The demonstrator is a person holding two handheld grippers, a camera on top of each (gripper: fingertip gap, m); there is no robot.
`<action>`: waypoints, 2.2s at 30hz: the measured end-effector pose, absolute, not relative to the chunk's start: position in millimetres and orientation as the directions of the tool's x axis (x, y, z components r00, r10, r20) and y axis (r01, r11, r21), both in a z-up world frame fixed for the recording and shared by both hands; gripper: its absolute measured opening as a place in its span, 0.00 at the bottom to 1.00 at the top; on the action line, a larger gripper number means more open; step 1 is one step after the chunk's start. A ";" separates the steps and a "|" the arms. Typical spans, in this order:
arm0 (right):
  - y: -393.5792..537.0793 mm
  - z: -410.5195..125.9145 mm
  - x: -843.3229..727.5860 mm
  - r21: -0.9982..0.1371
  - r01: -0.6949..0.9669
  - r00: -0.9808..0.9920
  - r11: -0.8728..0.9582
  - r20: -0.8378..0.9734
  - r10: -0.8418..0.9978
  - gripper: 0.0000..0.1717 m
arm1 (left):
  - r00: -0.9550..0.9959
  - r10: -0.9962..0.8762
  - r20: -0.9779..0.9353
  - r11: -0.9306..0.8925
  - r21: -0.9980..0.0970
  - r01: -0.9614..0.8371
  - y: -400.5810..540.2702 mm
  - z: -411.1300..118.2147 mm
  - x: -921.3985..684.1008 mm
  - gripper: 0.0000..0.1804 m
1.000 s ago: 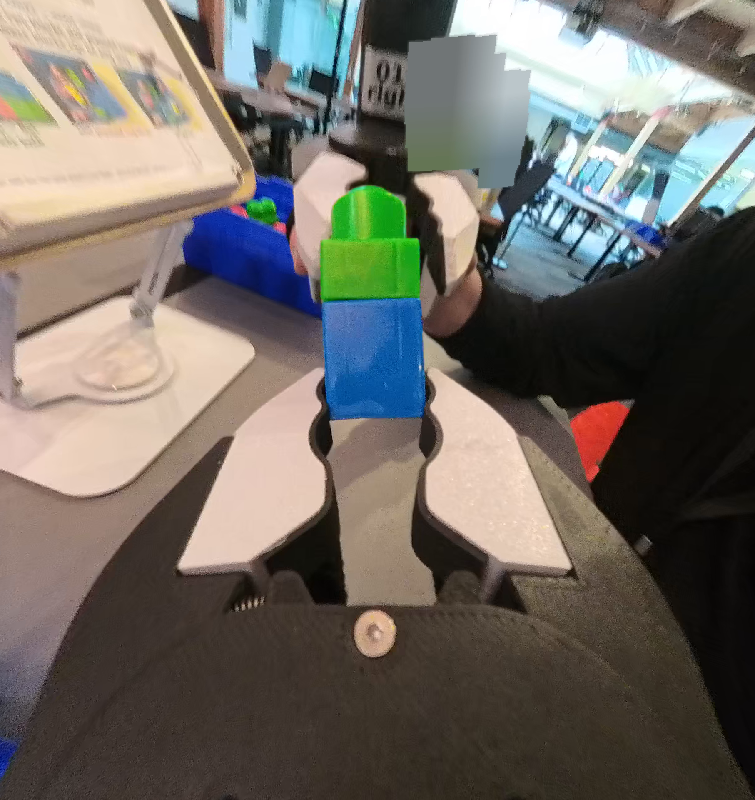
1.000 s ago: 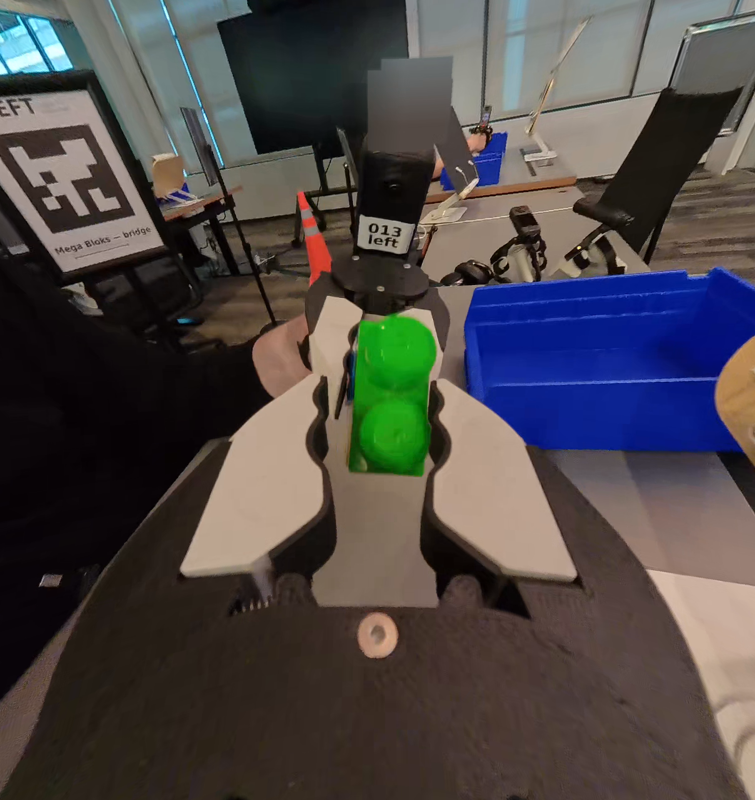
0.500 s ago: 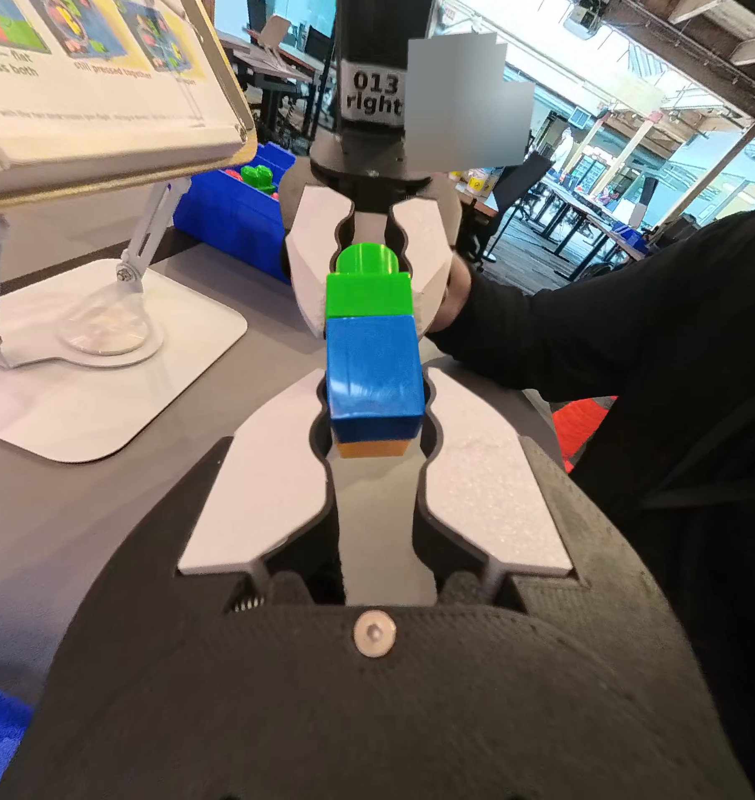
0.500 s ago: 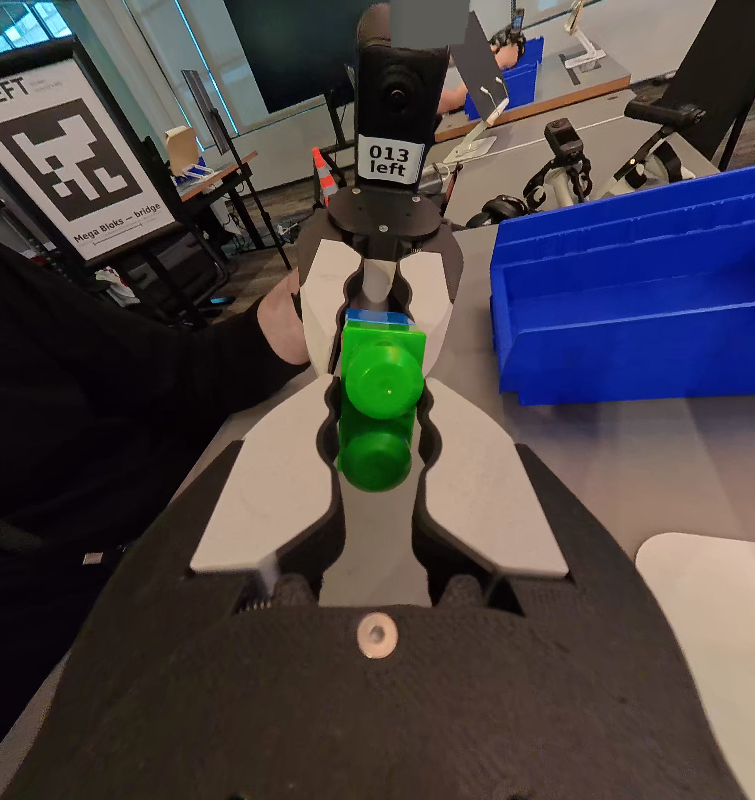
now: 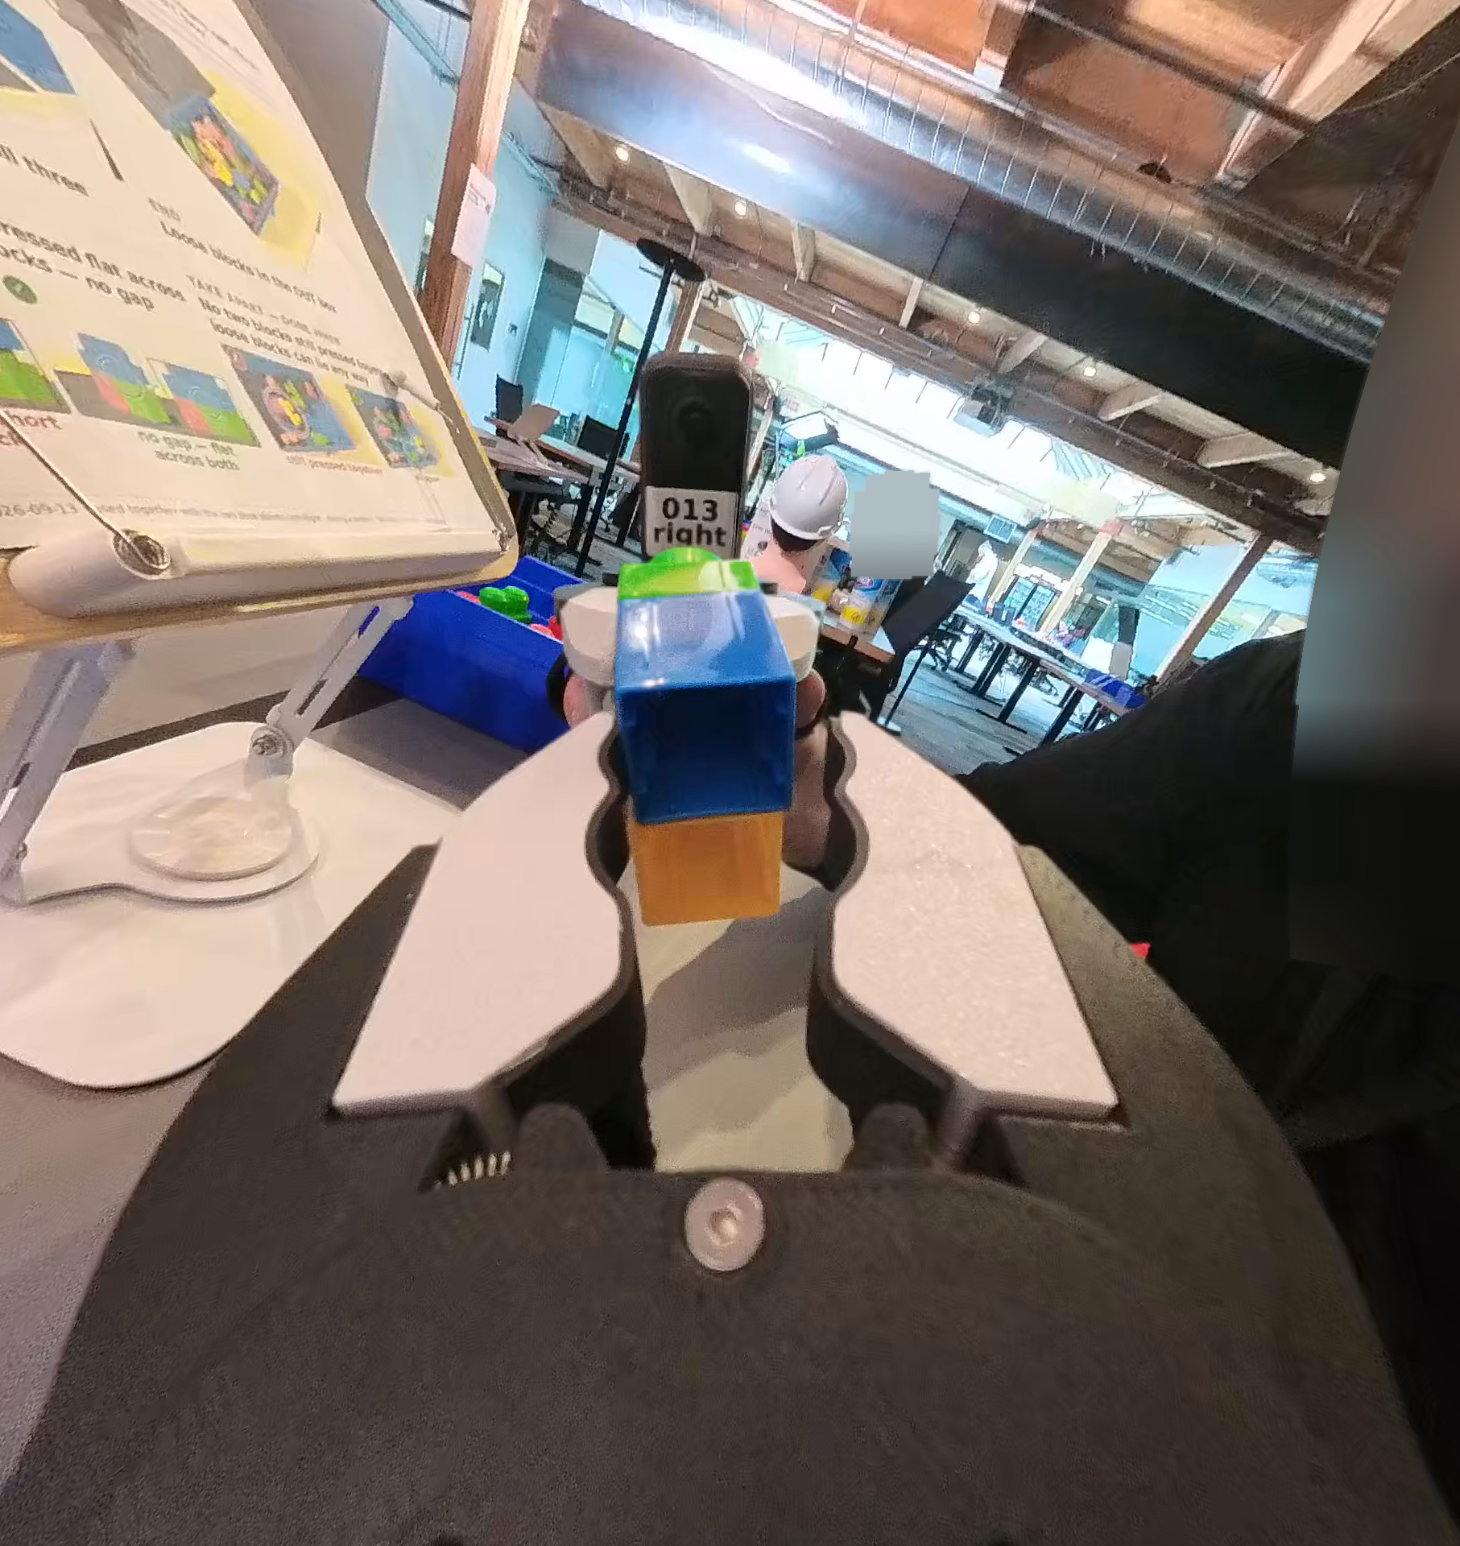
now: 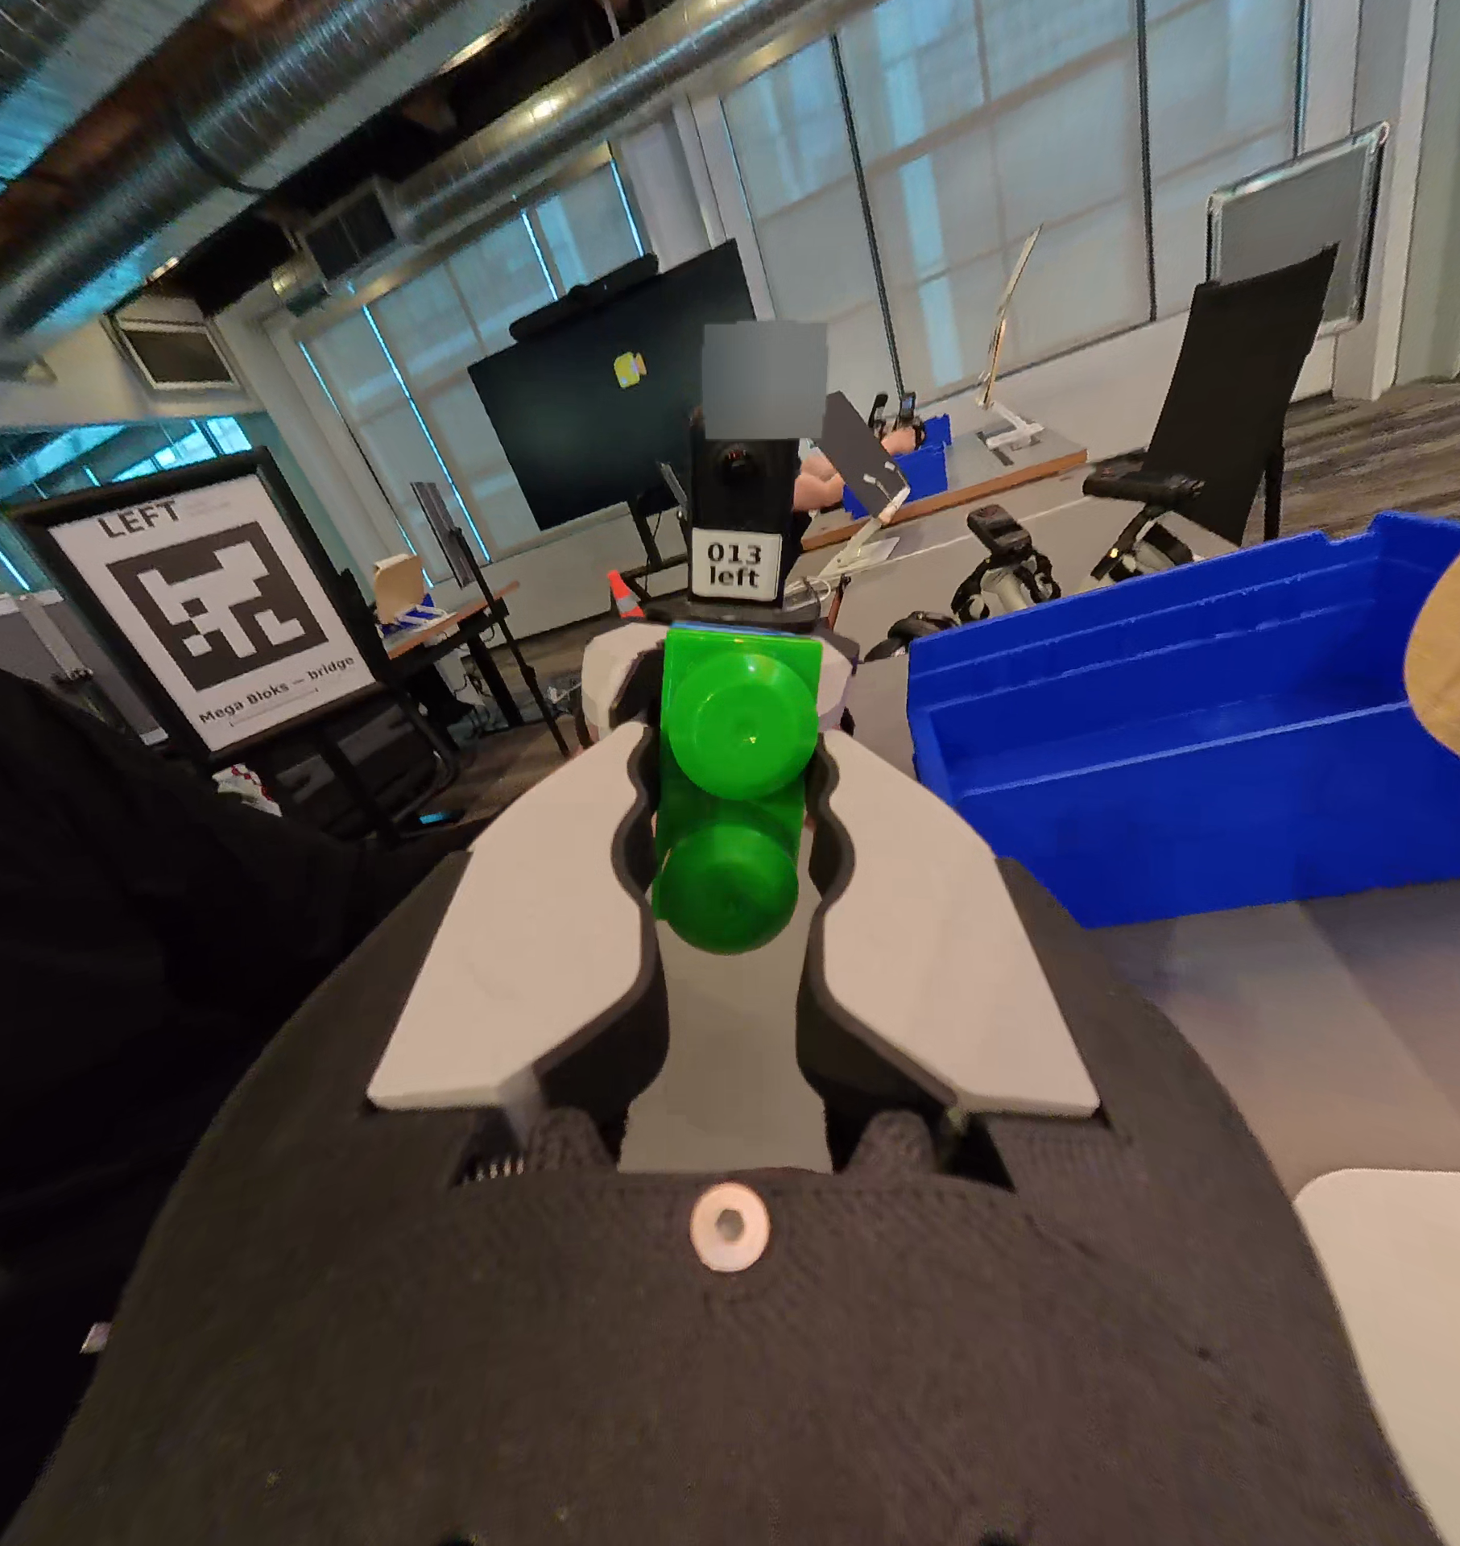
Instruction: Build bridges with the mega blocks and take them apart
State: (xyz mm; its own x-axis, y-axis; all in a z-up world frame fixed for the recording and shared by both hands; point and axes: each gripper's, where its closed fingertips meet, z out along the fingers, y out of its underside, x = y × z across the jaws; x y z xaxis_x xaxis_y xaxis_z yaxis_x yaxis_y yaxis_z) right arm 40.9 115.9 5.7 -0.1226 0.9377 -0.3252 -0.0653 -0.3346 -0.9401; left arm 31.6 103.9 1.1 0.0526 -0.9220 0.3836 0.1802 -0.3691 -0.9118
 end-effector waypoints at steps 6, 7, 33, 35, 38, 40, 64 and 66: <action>114.1 3.6 40.2 -0.949 -0.040 -0.115 -0.312 -0.306 0.945 0.20 | 0.086 -0.922 0.378 -0.358 -0.915 0.184 106.9 -1.4 35.7 0.20; 113.4 3.7 40.3 -0.952 -0.036 -0.113 -0.303 -0.297 0.948 0.20 | 0.090 -0.924 0.371 -0.352 -0.919 0.178 106.3 -1.7 36.0 0.20; 114.4 -10.9 45.3 -0.942 0.146 -0.103 -0.302 -0.318 0.942 0.21 | 0.103 -0.921 0.375 -0.365 -0.925 0.110 109.0 -17.9 41.6 0.20; 124.5 -1.3 50.1 -0.931 0.060 -0.096 -0.360 -0.364 0.926 0.29 | 0.135 -0.898 0.418 -0.378 -0.892 0.246 122.8 -8.4 32.4 0.20; 128.7 -4.4 52.7 -0.913 0.062 -0.106 -0.403 -0.408 0.907 0.27 | 0.056 -0.863 0.502 -0.411 -0.764 0.497 134.3 8.7 15.8 0.20; 125.5 -5.2 49.3 -0.909 0.062 -0.118 -0.411 -0.416 0.902 0.26 | 0.074 -0.863 0.499 -0.393 -0.757 0.521 136.5 7.6 16.1 0.20; 97.0 -34.4 59.0 -0.898 0.421 -0.128 -0.131 -0.202 0.971 0.21 | 0.157 -0.959 0.236 -0.231 -0.972 0.050 101.6 -16.4 53.2 0.20; 98.3 -34.5 58.7 -0.897 0.422 -0.117 -0.130 -0.196 0.974 0.21 | 0.152 -0.955 0.254 -0.247 -0.967 0.063 103.1 -17.0 52.4 0.20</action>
